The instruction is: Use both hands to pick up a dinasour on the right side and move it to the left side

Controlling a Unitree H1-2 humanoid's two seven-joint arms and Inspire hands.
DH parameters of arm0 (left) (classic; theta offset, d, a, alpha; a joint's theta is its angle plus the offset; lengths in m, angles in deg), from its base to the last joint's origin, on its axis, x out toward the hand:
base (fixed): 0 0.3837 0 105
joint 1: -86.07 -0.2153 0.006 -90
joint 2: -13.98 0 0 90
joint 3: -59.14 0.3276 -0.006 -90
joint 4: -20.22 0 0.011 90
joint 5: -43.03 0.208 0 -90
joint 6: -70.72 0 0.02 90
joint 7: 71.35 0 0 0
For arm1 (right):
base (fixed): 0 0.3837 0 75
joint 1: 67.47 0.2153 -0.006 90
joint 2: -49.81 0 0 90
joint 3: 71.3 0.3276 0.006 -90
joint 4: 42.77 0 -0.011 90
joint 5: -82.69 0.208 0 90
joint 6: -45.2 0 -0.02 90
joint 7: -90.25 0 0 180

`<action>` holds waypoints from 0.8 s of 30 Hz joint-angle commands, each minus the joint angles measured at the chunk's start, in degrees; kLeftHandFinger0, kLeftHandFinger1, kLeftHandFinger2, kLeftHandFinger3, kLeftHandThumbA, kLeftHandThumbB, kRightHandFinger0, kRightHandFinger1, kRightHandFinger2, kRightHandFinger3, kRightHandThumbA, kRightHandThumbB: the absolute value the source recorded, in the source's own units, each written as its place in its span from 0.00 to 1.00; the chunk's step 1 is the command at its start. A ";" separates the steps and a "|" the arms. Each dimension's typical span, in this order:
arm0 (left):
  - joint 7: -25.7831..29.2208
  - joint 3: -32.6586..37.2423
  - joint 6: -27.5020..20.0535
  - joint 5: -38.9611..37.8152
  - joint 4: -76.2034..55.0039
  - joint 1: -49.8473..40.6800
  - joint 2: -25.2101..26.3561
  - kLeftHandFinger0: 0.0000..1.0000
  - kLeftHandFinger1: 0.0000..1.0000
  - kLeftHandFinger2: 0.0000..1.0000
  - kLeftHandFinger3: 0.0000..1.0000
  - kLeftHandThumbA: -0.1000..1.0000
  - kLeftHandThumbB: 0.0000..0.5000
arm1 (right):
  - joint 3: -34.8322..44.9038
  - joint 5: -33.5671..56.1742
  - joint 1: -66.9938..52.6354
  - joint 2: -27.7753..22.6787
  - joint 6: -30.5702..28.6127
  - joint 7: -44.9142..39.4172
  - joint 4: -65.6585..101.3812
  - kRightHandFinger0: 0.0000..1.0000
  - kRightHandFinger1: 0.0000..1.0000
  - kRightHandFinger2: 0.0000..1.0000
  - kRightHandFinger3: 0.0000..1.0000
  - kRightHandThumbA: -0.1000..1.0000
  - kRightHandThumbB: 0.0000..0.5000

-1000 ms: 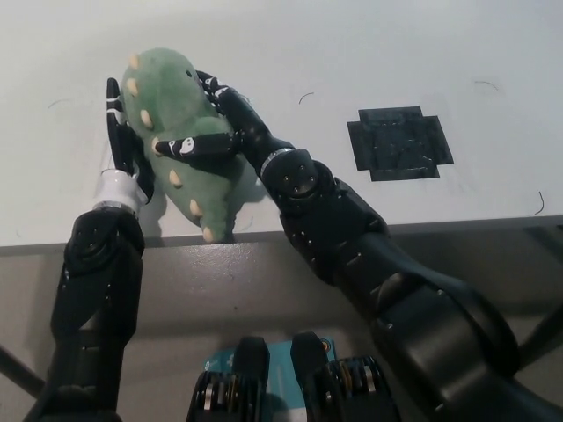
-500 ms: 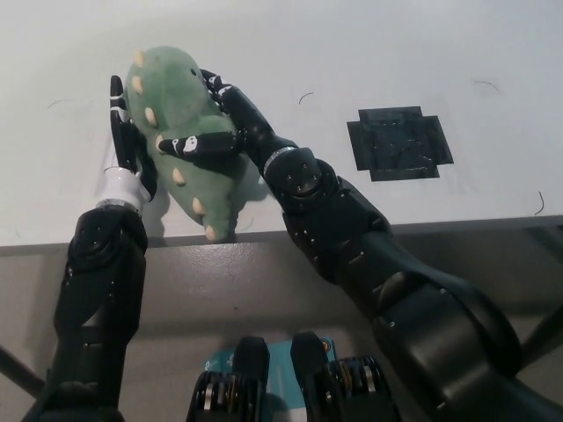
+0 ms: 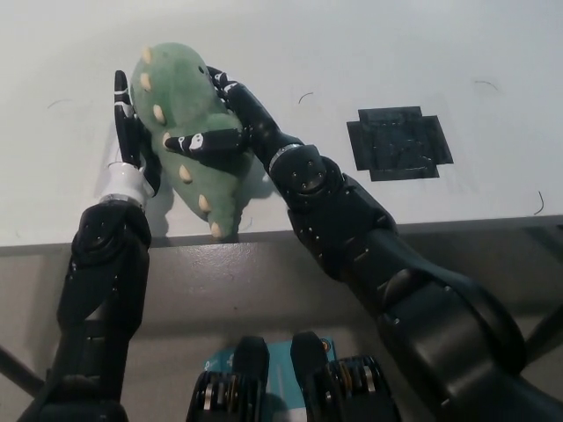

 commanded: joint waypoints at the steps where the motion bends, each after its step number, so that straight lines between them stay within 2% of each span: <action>1: 0.13 0.02 1.46 -0.63 -2.90 4.04 0.15 1.00 1.00 1.00 1.00 1.00 0.39 | 1.19 0.15 4.03 0.02 -2.62 -1.09 2.54 1.00 1.00 1.00 1.00 1.00 0.03; 2: 0.06 -0.11 1.48 -0.76 -2.92 4.00 0.23 1.00 1.00 1.00 1.00 1.00 0.39 | 1.56 0.37 4.04 -0.15 -2.68 -1.32 2.62 1.00 1.00 1.00 1.00 1.00 0.05; 3: -0.10 -0.26 1.24 -0.85 -3.22 3.65 0.43 1.00 1.00 1.00 1.00 1.00 0.35 | 2.51 1.22 3.91 -0.57 -2.92 -2.19 2.92 1.00 1.00 1.00 1.00 1.00 0.01; 5: -1.16 -0.68 0.97 -1.70 -4.18 2.93 0.77 1.00 1.00 1.00 1.00 1.00 0.32 | 3.63 1.83 3.68 -1.46 -2.74 -3.11 3.55 1.00 1.00 1.00 1.00 1.00 0.00; 7: -1.60 -0.59 1.18 -1.82 -5.22 2.22 0.80 1.00 1.00 1.00 1.00 1.00 0.33 | 3.80 1.31 3.09 -2.23 -3.03 -3.29 4.24 1.00 1.00 1.00 1.00 1.00 0.00; 13: -2.53 -0.27 0.89 -1.49 -6.53 1.53 2.09 1.00 1.00 1.00 1.00 1.00 0.37 | 4.79 0.86 1.29 -4.06 -1.63 -3.11 6.24 1.00 1.00 1.00 1.00 1.00 0.18; 16: -2.01 0.16 2.08 -0.65 -9.08 0.53 2.67 1.00 1.00 1.00 1.00 1.00 0.38 | 5.00 0.80 0.04 -4.56 -1.85 -3.29 7.90 1.00 1.00 1.00 1.00 1.00 0.18; 20: -3.11 0.61 3.03 -0.85 -10.76 -0.28 3.68 1.00 1.00 1.00 1.00 1.00 0.41 | 5.54 1.14 -2.46 -5.46 -2.31 -3.75 11.74 1.00 1.00 1.00 1.00 1.00 0.09; 24: -3.17 0.75 3.31 -0.72 -12.05 -0.87 4.16 1.00 1.00 1.00 1.00 1.00 0.39 | 4.76 -0.30 -3.93 -6.58 -1.42 -3.14 14.74 1.00 1.00 1.00 1.00 1.00 0.13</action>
